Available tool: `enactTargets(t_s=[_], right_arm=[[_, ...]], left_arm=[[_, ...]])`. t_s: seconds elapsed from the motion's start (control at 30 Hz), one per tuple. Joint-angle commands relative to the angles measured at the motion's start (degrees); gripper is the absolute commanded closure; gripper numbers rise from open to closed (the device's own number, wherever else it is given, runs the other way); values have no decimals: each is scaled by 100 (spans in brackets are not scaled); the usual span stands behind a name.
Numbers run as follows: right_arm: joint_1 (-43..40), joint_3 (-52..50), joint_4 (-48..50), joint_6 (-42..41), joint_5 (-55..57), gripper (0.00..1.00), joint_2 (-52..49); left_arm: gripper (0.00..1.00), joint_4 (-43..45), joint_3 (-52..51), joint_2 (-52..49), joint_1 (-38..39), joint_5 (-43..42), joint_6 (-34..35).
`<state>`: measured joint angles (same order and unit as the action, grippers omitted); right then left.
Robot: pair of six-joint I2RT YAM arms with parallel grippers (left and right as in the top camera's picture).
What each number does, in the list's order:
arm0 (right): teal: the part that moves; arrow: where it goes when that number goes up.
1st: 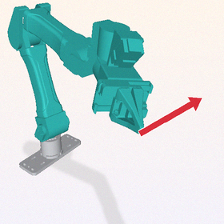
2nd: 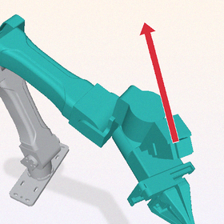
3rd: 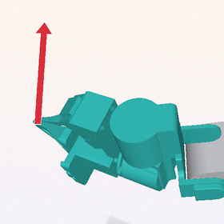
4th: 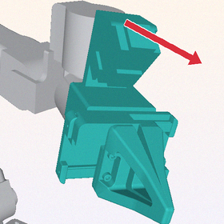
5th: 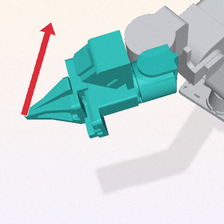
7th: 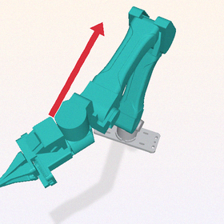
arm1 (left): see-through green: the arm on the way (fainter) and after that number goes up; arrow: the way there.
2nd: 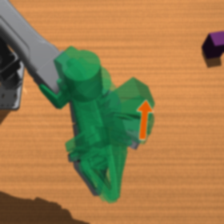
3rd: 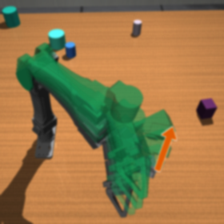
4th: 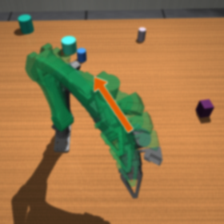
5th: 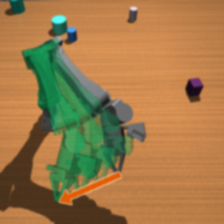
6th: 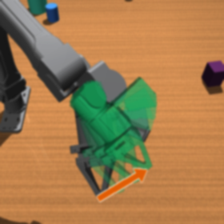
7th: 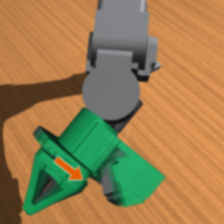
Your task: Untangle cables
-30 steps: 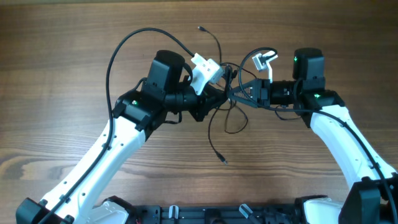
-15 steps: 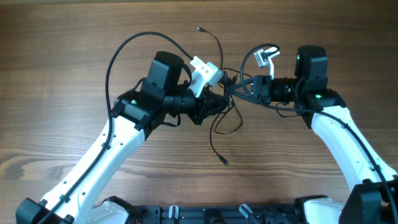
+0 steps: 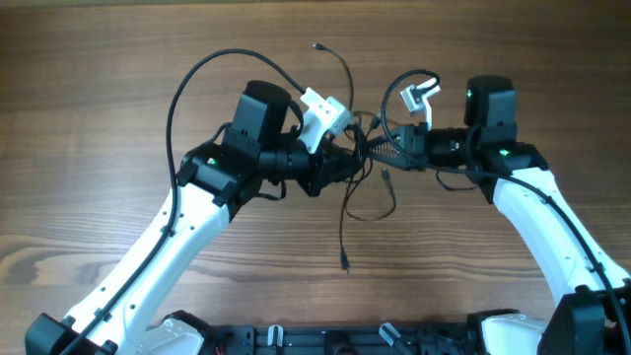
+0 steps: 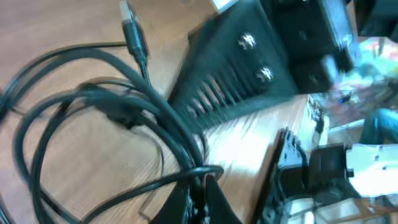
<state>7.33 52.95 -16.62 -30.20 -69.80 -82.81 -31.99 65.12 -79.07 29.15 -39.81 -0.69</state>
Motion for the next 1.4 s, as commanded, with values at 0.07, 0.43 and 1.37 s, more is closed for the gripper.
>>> enactTargets(t_s=[0.07, 0.43, 1.37], right_arm=[[-2, -2, -1084, 179, 3209, 94, -2], [-2, -2, -1414, 164, 4179, 85, -2], [-2, -2, -1690, 164, 4192, 69, -2]], left_arm=[[96, -632, 61, 63, 17, 730, 7], [96, -319, 61, 66, -1668, 538, 315], [31, 31, -105, -2761, -1513, 2916, 1161]])
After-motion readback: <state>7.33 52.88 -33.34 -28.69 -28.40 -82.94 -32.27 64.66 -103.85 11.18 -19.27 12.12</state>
